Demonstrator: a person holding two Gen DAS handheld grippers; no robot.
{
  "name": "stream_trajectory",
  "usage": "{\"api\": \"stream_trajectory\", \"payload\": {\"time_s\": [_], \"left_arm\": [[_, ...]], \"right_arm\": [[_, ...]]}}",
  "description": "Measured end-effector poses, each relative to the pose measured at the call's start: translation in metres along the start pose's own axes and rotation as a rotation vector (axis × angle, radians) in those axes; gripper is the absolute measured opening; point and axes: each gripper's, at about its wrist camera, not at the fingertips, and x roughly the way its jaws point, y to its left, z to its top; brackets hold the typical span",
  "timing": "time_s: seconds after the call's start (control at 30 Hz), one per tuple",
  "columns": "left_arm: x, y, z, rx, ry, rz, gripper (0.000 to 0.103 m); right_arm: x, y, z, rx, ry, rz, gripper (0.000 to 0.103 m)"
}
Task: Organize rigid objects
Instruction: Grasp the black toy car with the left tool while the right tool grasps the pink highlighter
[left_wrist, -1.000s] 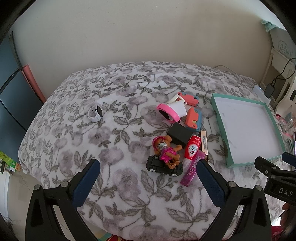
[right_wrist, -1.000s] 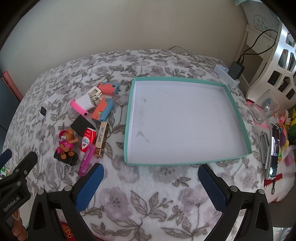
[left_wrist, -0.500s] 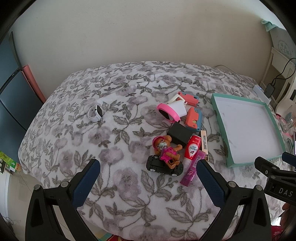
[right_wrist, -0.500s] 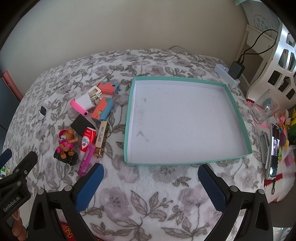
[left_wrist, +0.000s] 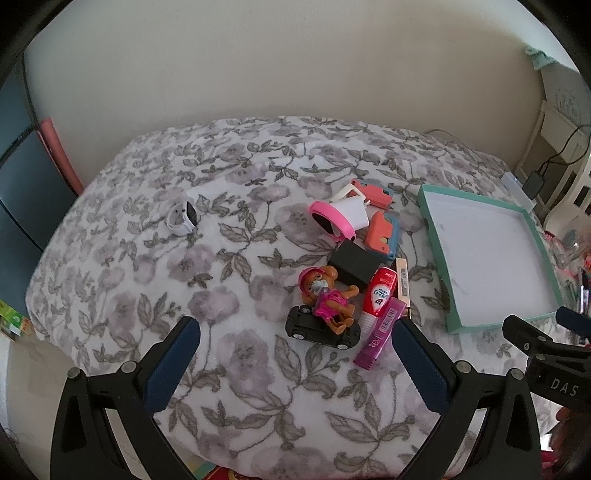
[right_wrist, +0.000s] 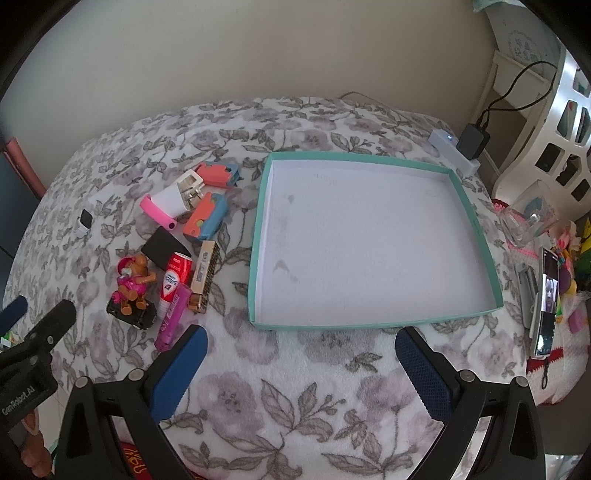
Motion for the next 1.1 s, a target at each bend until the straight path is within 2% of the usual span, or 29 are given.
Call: {"api": "stream_trajectory", "payload": {"time_s": [0.2,0.43,0.57,0.77,0.87,0.93,1.1], "left_arm": [[0.006,0.013,0.007,-0.031,-0.012,0.013,0.103],[0.024,0.032,0.009,-0.075,-0.028,0.034,0.103],[0.046,0.035,0.008,-0.064,0.059,0.028,0.103],[0.067,0.039,0.002,-0.060,0.112,0.041,0.103],[0.073,0.039,-0.006,-0.043,0.137,0.013,0.103],[0.076,0.036,-0.011,-0.022,0.149,0.004,0.103],[0.083,0.017,-0.016,0.045,0.170,-0.021,0.103]], "right_arm": [[-0.001,0.007,0.009,0.007,-0.024,0.088,0.103],[0.006,0.035,0.026,-0.032,-0.002,0.115,0.103],[0.022,0.047,0.028,-0.048,0.056,0.097,0.103],[0.050,0.054,0.030,-0.003,0.164,0.130,0.103],[0.061,0.058,0.030,0.010,0.183,0.127,0.102],[0.065,0.061,0.029,0.010,0.184,0.117,0.098],[0.071,0.059,0.028,0.020,0.196,0.112,0.097]]}}
